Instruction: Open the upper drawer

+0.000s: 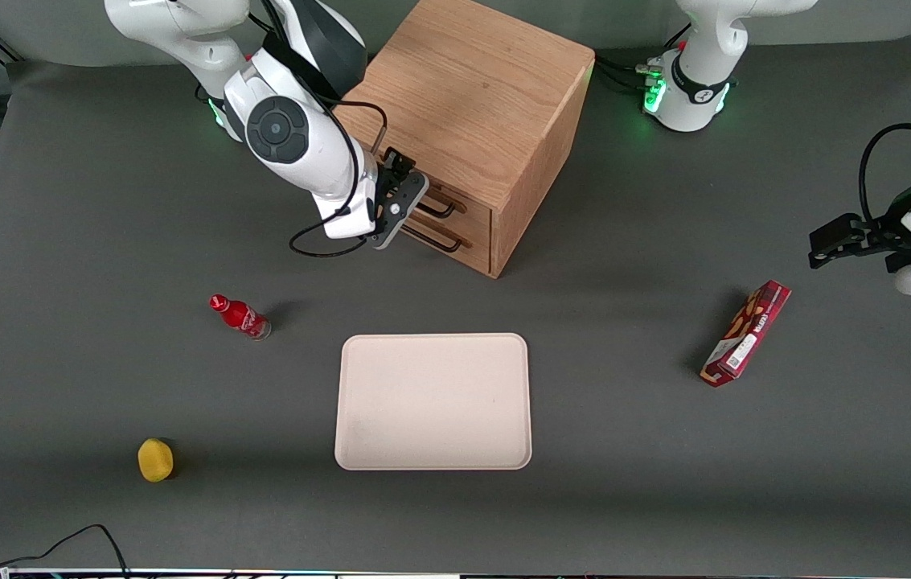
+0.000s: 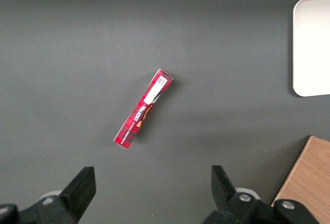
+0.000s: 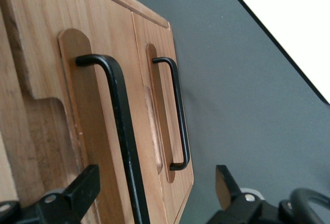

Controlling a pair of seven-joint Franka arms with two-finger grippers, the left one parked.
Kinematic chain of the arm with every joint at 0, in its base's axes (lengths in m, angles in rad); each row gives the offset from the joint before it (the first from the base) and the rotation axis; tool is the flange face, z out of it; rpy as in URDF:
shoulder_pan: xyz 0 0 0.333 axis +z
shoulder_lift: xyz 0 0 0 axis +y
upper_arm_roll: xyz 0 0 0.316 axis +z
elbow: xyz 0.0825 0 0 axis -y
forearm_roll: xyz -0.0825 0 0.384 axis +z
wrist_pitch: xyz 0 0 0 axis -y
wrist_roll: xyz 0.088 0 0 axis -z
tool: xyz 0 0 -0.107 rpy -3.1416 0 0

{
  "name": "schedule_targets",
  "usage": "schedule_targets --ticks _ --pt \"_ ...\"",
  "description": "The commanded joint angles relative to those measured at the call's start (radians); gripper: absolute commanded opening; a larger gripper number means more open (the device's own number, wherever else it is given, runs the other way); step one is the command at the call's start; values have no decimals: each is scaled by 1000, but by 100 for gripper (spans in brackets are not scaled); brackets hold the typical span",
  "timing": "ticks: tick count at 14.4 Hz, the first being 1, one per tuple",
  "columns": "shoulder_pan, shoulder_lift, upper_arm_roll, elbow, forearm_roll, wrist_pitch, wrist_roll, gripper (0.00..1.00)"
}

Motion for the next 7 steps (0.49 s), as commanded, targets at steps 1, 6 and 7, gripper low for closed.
schedule_targets --ticks 1,6,7 --pt "6 -3 4 3 70 -45 -12 100" --pt "6 23 4 14 103 -45 -14 100" --pt "6 29 4 19 103 -45 -12 100"
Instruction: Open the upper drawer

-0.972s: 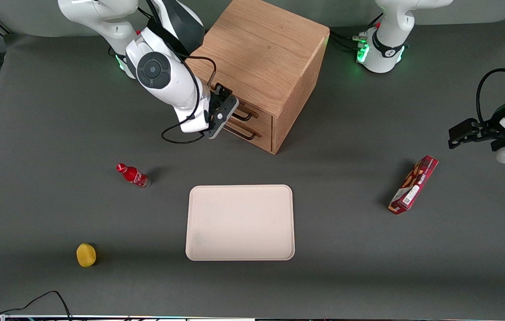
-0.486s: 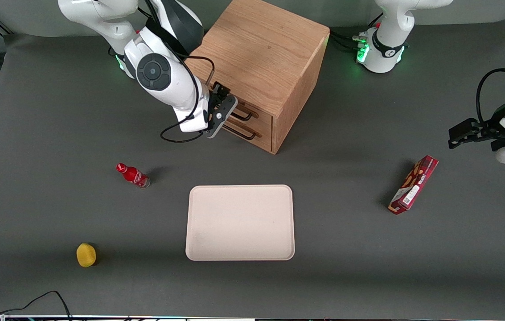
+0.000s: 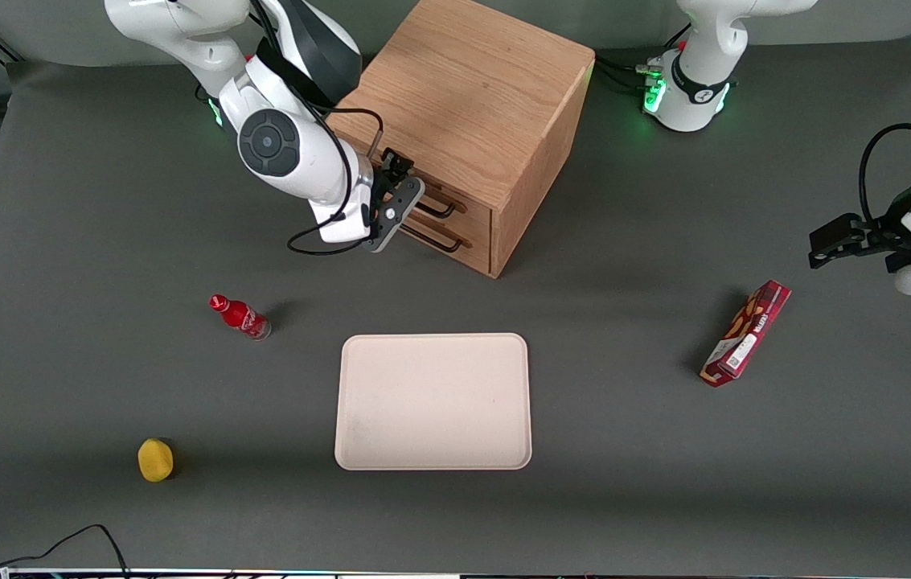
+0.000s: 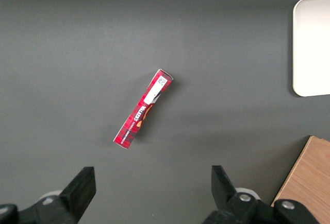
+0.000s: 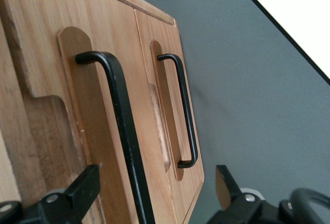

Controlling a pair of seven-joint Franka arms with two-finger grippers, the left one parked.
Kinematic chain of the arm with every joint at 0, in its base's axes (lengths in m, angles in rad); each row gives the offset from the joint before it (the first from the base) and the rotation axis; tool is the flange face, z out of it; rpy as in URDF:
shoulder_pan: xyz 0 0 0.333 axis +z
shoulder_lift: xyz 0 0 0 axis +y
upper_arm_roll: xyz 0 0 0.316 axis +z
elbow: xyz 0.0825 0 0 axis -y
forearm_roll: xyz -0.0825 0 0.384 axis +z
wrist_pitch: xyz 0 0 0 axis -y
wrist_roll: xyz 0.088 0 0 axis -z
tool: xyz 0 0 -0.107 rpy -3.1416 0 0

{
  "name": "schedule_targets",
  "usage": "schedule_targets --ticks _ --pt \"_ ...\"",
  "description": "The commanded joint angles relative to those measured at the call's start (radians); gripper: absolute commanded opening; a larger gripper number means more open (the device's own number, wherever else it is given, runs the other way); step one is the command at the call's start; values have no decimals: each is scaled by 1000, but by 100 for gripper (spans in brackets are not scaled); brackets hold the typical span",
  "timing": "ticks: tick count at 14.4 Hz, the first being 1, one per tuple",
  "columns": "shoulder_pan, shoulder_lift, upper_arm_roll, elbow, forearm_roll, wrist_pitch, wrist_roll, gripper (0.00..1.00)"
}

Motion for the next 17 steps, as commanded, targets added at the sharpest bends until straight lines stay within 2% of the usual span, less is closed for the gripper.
schedule_targets --ticks 1,12,17 --pt "13 37 14 28 53 -29 -7 100" --pt "10 149 0 138 34 -28 -5 100" --pt "7 167 -2 141 -39 -26 -10 100"
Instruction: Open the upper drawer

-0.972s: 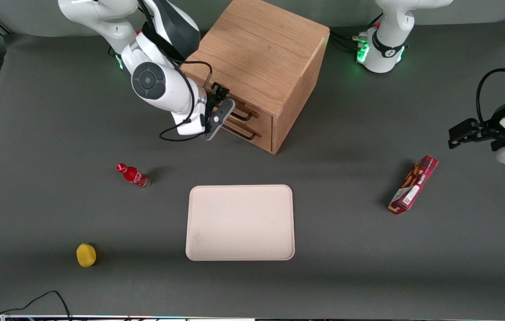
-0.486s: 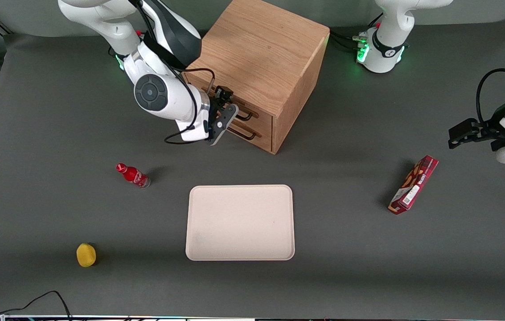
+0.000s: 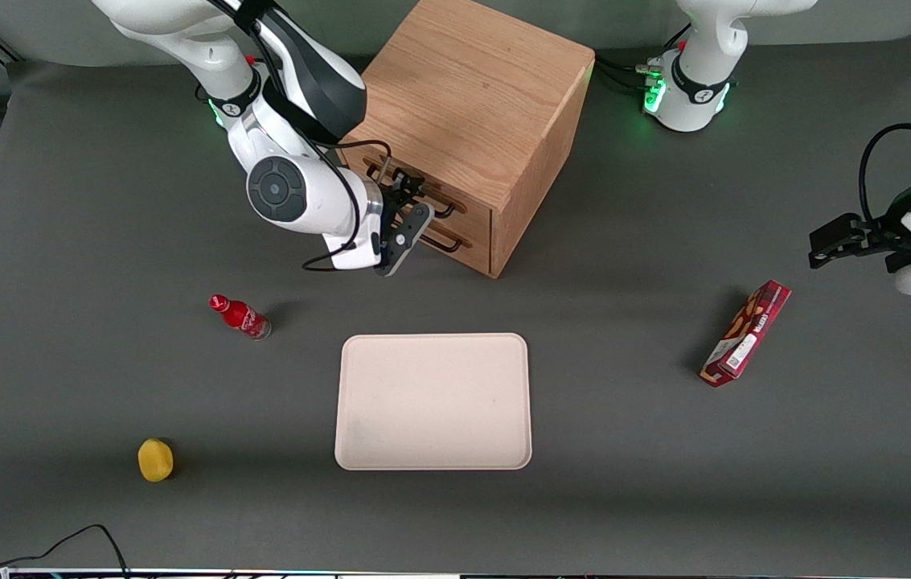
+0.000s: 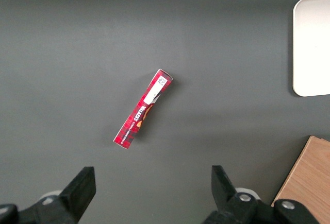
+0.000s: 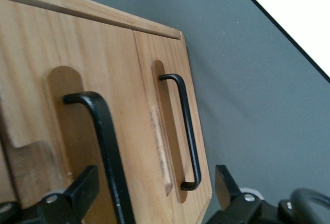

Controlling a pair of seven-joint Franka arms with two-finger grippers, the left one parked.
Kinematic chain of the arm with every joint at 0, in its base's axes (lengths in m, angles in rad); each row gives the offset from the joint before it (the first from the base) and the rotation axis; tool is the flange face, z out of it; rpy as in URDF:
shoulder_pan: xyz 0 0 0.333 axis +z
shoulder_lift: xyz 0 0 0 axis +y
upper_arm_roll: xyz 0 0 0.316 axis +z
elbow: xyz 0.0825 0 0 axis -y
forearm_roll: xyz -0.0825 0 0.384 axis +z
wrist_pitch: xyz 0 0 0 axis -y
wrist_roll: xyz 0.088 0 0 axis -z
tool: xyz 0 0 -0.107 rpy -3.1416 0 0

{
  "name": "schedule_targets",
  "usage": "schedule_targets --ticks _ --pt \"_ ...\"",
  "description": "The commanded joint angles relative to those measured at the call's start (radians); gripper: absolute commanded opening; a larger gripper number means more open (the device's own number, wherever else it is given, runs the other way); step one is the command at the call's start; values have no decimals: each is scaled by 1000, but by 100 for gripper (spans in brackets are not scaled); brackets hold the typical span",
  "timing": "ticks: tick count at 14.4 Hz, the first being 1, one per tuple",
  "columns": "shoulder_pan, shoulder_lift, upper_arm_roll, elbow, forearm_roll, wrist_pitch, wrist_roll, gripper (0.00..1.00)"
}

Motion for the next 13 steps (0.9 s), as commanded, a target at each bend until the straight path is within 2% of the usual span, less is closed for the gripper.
schedule_targets --ticks 1,13 --pt "0 26 -5 27 -33 -6 -13 100" --pt "14 48 -8 -13 -55 56 -8 100"
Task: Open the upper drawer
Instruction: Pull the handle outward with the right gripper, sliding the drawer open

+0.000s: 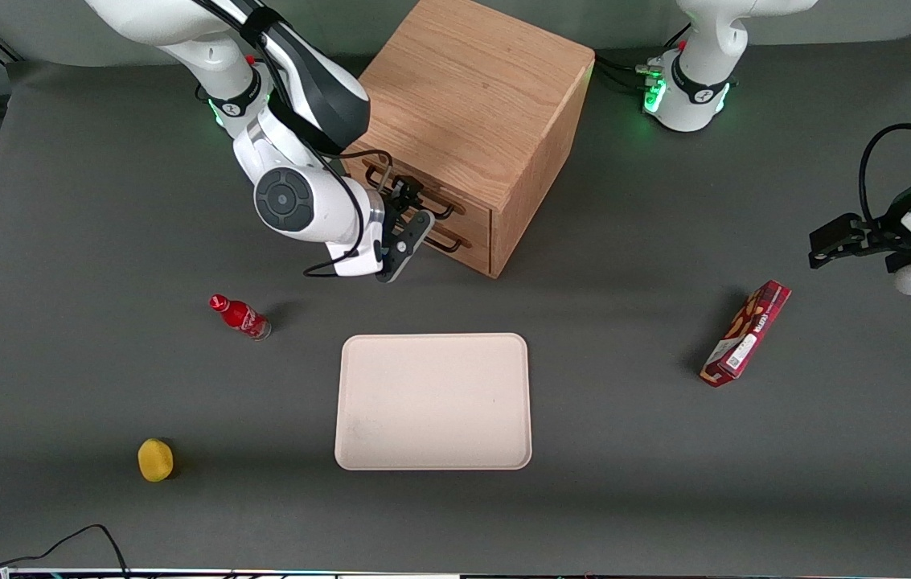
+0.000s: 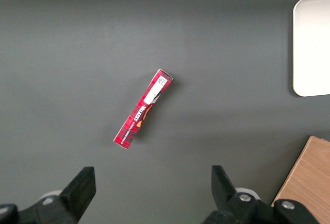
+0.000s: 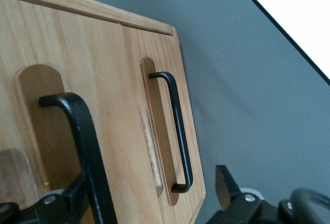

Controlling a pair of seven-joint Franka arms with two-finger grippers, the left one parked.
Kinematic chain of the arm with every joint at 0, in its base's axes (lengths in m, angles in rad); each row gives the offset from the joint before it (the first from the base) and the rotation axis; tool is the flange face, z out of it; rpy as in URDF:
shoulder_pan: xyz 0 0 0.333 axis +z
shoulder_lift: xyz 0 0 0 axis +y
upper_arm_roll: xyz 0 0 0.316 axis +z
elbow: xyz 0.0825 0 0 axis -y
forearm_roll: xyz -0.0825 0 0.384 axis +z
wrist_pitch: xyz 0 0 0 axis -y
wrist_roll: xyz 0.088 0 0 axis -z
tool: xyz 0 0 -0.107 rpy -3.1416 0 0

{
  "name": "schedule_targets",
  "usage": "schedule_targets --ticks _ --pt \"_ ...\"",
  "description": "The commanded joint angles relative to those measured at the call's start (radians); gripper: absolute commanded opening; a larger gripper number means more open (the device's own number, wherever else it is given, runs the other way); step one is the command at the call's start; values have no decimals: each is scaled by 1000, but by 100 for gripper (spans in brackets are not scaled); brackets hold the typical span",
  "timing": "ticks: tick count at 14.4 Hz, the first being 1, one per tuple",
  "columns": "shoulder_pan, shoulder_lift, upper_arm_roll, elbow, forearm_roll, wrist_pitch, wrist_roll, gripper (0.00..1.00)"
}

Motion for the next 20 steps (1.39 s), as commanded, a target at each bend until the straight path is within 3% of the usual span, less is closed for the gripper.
schedule_targets --ticks 1,20 --pt "12 20 -8 -20 -35 57 -8 100" --pt "-29 29 -11 3 -84 64 -16 100"
